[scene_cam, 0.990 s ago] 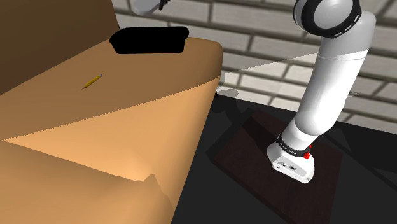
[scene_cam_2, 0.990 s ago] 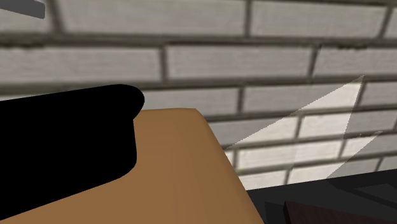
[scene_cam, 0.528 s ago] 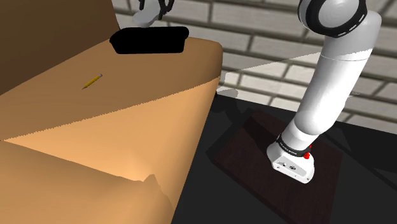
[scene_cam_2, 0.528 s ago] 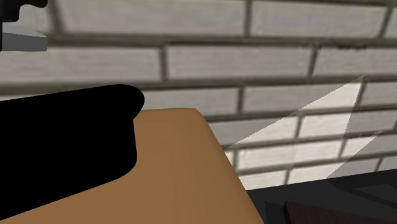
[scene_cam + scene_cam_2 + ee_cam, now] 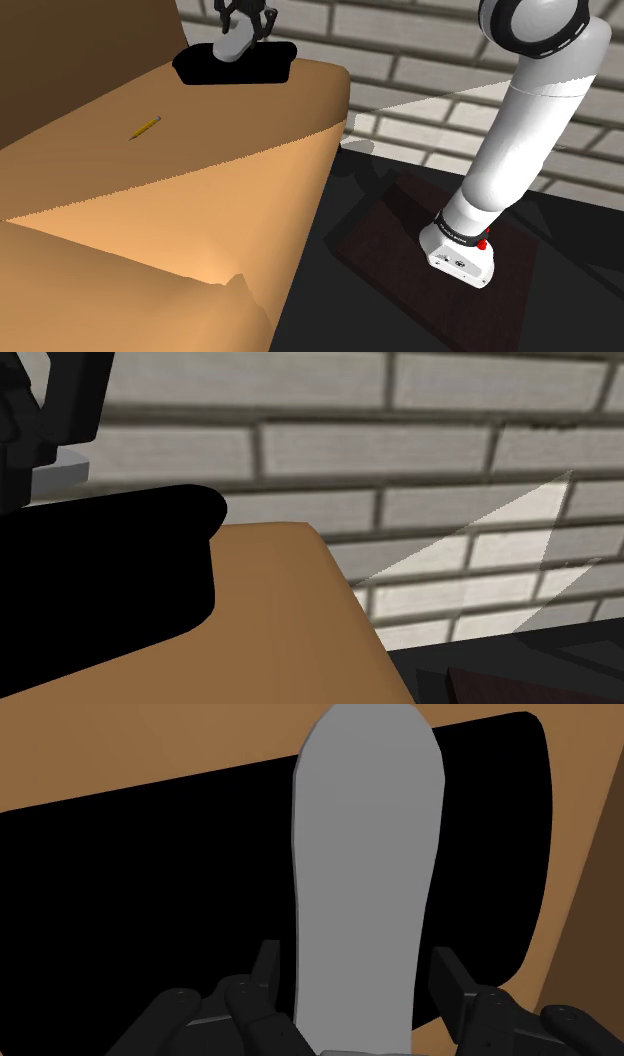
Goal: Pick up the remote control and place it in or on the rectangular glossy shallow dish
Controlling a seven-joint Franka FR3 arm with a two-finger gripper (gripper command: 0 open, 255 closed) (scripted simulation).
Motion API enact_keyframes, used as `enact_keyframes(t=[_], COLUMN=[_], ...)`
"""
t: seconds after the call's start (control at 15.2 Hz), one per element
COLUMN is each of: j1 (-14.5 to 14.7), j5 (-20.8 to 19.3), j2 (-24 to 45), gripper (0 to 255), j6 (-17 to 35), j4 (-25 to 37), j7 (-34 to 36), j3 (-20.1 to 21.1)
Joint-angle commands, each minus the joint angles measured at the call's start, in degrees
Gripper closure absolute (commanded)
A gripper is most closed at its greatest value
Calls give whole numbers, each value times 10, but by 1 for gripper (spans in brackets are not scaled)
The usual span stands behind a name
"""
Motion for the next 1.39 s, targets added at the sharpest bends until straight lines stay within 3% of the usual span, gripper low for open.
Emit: enact_keyframes(t=[0.0, 0.33, 0.4, 0.73, 0.99, 1.32], j1=[0, 0, 0, 0, -3, -3], j5=[1, 1, 1, 1, 8, 8], j2=[-2, -1, -1, -1, -14, -14], gripper=[255, 255, 0, 0, 0, 0], j6=[5, 5, 5, 5, -62, -62], j4=[-6, -5, -5, -5, 50, 50], j7=[0, 0, 0, 0, -4, -4], j3=[0, 0, 0, 0, 1, 1])
